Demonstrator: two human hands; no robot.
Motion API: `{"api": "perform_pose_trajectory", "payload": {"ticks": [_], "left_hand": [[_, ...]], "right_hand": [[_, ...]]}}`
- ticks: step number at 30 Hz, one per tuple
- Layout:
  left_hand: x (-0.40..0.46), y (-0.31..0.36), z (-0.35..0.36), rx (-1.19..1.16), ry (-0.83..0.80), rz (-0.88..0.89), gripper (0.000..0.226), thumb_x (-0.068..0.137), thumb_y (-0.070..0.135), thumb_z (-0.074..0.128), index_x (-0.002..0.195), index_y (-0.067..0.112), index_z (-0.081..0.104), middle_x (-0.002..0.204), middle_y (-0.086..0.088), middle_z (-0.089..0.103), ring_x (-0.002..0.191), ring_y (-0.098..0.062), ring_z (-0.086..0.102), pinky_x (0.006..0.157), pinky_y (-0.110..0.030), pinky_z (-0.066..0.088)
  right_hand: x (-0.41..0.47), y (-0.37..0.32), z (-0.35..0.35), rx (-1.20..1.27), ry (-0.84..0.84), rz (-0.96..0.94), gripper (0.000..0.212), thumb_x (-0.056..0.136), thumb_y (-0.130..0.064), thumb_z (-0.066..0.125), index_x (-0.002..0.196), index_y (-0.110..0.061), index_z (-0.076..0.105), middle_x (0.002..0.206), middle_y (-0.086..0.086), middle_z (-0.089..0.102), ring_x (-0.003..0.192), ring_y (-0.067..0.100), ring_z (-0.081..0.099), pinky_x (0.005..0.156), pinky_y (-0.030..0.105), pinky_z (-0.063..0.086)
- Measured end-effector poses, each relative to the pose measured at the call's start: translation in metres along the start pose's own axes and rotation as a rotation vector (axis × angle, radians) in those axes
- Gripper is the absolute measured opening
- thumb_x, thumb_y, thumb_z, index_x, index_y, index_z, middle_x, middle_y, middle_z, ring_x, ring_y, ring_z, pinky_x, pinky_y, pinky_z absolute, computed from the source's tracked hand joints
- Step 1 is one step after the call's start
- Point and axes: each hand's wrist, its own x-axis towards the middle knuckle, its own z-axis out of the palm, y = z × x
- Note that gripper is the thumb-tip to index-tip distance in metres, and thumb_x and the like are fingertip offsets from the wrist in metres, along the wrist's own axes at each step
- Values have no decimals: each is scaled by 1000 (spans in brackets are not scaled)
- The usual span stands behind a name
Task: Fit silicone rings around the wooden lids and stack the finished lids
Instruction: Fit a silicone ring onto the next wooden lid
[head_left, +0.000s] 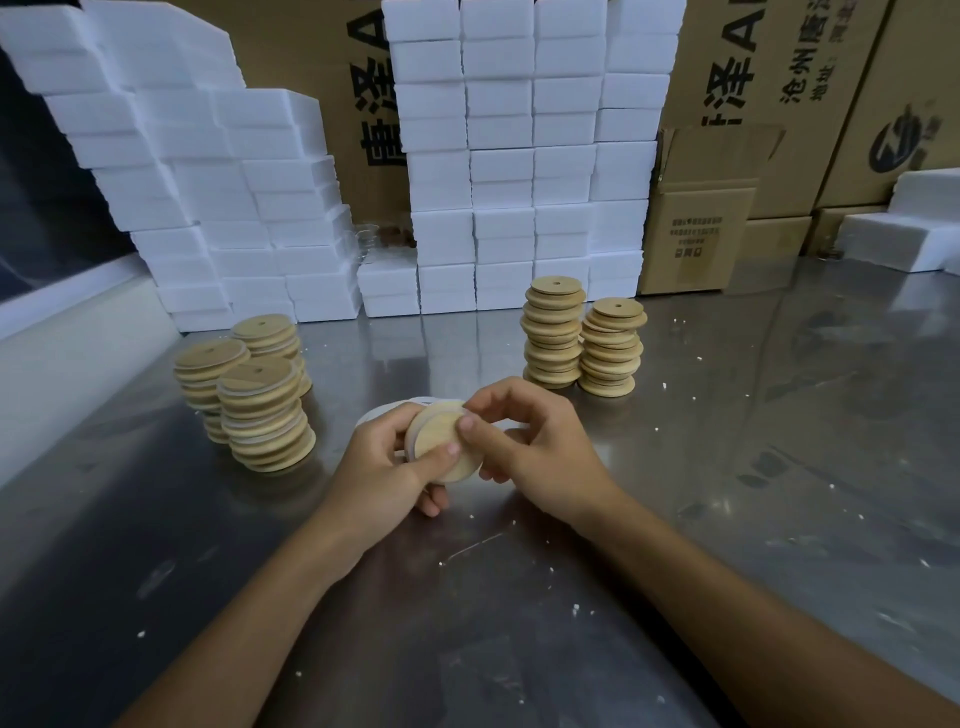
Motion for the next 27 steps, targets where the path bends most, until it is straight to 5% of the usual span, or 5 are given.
{"api": "perform_pose_trajectory", "payload": {"ticks": [3, 6, 11, 17, 27], "left_hand": [[2, 1, -1, -125, 39, -57, 10, 91, 13, 63, 99, 15, 69, 74, -15, 68, 53, -30, 60, 47, -31, 52], [3, 2, -2, -209, 75, -98, 21, 93, 21, 58, 110, 9, 64, 80, -19, 69, 57, -32, 63, 51, -33, 52], [1, 4, 2, -248, 116, -81, 30, 86, 21, 66, 116, 23, 64, 96, -14, 73, 69, -28, 70, 51, -33, 55], [-1, 10, -1, -317, 40, -137, 59, 65, 30, 76, 122, 20, 62, 102, -17, 72, 72, -26, 70, 54, -33, 55], [0, 10, -10, -375, -66, -139, 62, 67, 35, 76, 124, 16, 61, 113, -16, 69, 90, -30, 69, 63, -35, 55]], "right_hand": [[-2, -1, 1, -100, -33, -48, 22, 91, -12, 70, 112, -18, 68, 92, 4, 70, 53, 20, 64, 52, 22, 48], [-2, -1, 1, -128, -73, -32, 41, 89, -14, 74, 128, -21, 63, 97, 7, 69, 58, 19, 66, 56, 19, 48], [-5, -2, 2, -200, -121, -5, 68, 74, -16, 87, 135, -24, 55, 105, -2, 63, 62, 8, 61, 64, 21, 54], [-4, -4, 3, -110, -60, 70, 61, 75, -20, 87, 129, -18, 60, 100, 6, 67, 63, 15, 62, 59, 23, 51], [-5, -11, 3, 73, -52, 189, 42, 86, -31, 74, 123, -14, 62, 97, 5, 66, 65, 14, 67, 57, 27, 50]]}}
